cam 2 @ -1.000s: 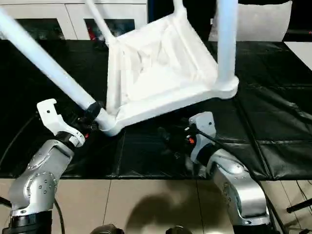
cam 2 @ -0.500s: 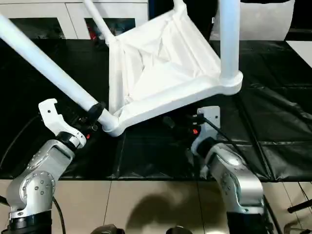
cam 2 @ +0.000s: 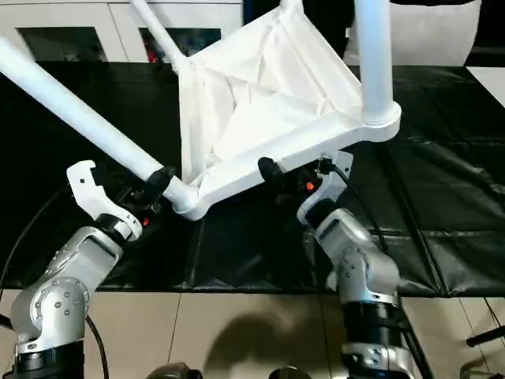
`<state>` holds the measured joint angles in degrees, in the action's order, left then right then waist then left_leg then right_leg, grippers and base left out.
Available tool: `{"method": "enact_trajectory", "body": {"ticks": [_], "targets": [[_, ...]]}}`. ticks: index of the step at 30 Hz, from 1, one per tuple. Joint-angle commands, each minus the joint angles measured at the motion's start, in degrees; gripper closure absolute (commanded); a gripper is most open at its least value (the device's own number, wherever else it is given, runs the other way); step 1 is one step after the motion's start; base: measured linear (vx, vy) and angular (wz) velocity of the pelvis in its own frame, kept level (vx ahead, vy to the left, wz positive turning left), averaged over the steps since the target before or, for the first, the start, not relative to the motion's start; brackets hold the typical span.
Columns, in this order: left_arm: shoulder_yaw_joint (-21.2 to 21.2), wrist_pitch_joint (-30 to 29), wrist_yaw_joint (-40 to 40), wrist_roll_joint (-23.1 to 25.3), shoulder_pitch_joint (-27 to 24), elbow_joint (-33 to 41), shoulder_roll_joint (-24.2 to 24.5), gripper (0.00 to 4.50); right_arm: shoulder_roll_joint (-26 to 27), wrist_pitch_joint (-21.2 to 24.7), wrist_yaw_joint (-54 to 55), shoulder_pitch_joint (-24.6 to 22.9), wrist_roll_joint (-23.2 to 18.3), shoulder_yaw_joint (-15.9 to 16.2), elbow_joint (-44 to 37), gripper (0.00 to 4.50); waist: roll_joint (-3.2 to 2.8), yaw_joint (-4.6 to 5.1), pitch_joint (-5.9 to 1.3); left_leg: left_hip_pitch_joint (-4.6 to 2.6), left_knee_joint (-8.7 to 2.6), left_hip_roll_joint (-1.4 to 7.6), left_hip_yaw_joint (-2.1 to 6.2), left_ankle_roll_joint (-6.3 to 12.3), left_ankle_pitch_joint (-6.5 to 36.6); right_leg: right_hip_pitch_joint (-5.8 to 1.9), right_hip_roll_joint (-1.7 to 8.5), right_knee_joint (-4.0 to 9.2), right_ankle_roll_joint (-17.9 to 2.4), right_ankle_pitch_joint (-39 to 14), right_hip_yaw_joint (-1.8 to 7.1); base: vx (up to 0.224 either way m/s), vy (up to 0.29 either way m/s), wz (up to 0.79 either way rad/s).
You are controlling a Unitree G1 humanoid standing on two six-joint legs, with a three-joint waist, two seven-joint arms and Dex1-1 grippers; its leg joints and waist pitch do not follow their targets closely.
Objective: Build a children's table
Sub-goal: Flip table
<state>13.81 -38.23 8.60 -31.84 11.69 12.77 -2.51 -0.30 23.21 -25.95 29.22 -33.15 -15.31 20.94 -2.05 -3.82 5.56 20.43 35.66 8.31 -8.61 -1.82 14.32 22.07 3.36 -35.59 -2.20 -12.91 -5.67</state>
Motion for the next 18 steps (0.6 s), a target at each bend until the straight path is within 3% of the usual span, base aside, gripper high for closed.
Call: {"method": "enact_trajectory", "body": {"ticks": [1, 2, 4, 7, 9, 10, 11, 14, 18], "targets": [[-3.43, -5.51, 1.96, -3.07, -1.93, -4.73, -1.00, 2.56, 1.56, -2.83, -0.44, 2.66, -2.53, -1.81, 3.61, 0.00, 1.11, 0.13, -3.49, 0.30, -4.15, 5.06, 1.51, 8.23, -5.00, -2.63, 6.54, 4.33, -12.95, -6.98, 4.44, 0.000, 0.000, 0.00], [-4.59, -5.57, 2.65, -2.33, -1.99, -4.59, -0.27, 2.56, 3.01, -4.67, -0.48, 5.18, -4.42, -3.92, 7.19, 0.00, 1.28, 0.12, -3.65, 0.35, -4.14, 5.08, 1.55, 8.45, -6.12, -2.69, 6.51, 3.99, -13.32, -5.31, 4.43, 0.000, 0.000, 0.00], [-5.02, -5.57, 2.91, -2.01, -2.02, -4.53, 0.00, 2.56, 3.43, -5.16, -0.68, 5.99, -5.16, -4.63, 8.30, 0.00, 1.11, 0.01, -3.86, 0.23, -3.99, 5.15, 1.57, 9.23, -7.87, -2.60, 6.40, 3.54, -13.73, -2.76, 4.35, 0.000, 0.000, 0.00], [-6.55, -5.49, 3.86, -0.94, -2.21, -4.18, 0.82, 2.56, 4.65, -6.10, -1.61, 9.07, -8.25, -7.27, 12.47, 0.18, 1.49, -0.41, -4.66, 0.29, -3.22, 4.90, 1.54, 12.70, -14.28, -2.54, 6.26, 2.13, -15.06, 6.09, 4.35, 0.000, 0.000, 0.00], [-7.14, -5.44, 4.24, -0.56, -2.30, -4.01, 1.11, 2.56, 5.03, -6.46, -2.23, 10.75, -9.43, -8.60, 14.95, 0.40, 1.56, -0.60, -4.94, 0.70, -2.76, 4.76, 1.42, 14.32, -16.02, -2.38, 6.28, 1.68, -15.81, 8.47, 4.31, 0.000, 0.000, 0.00], [-7.76, -5.43, 4.58, -0.17, -2.45, -3.79, 1.47, 2.56, 5.40, -6.55, -2.16, 12.37, -10.85, -10.13, 17.11, 0.46, 1.74, -0.69, -5.05, 0.63, -2.63, 4.81, 1.36, 14.71, -16.37, -2.27, 6.21, 1.61, -15.98, 8.79, 4.24, 0.000, 0.000, 0.00], [-8.37, -5.42, 4.95, 0.27, -2.60, -3.59, 1.92, 2.56, 5.57, -6.78, -2.17, 13.95, -11.87, -11.51, 19.39, 0.46, 1.65, -0.71, -4.74, 0.77, -2.73, 4.86, 1.18, 14.96, -13.73, -2.13, 6.36, 1.95, -16.29, 5.52, 4.21, 0.000, 0.000, 0.00], [-8.95, -5.27, 5.36, 0.65, -2.83, -3.41, 2.38, 2.56, 5.50, -7.58, -2.43, 15.33, -11.96, -12.33, 21.56, 0.81, 1.78, -0.72, -4.51, 0.86, -2.91, 4.89, 1.02, 13.52, -11.27, -2.24, 6.30, 2.39, -15.48, 1.30, 4.15, 0.000, 0.000, 0.00], [-10.00, -4.73, 5.94, 1.42, -3.39, -3.15, 3.19, 2.56, 5.40, -9.00, -2.73, 16.97, -11.88, -13.14, 24.04, 1.09, 1.89, -0.65, -4.54, 0.75, -2.92, 4.92, 0.98, 12.77, -10.89, -2.18, 6.25, 2.36, -15.24, 0.78, 4.18, 0.000, 0.000, 0.00]]}}
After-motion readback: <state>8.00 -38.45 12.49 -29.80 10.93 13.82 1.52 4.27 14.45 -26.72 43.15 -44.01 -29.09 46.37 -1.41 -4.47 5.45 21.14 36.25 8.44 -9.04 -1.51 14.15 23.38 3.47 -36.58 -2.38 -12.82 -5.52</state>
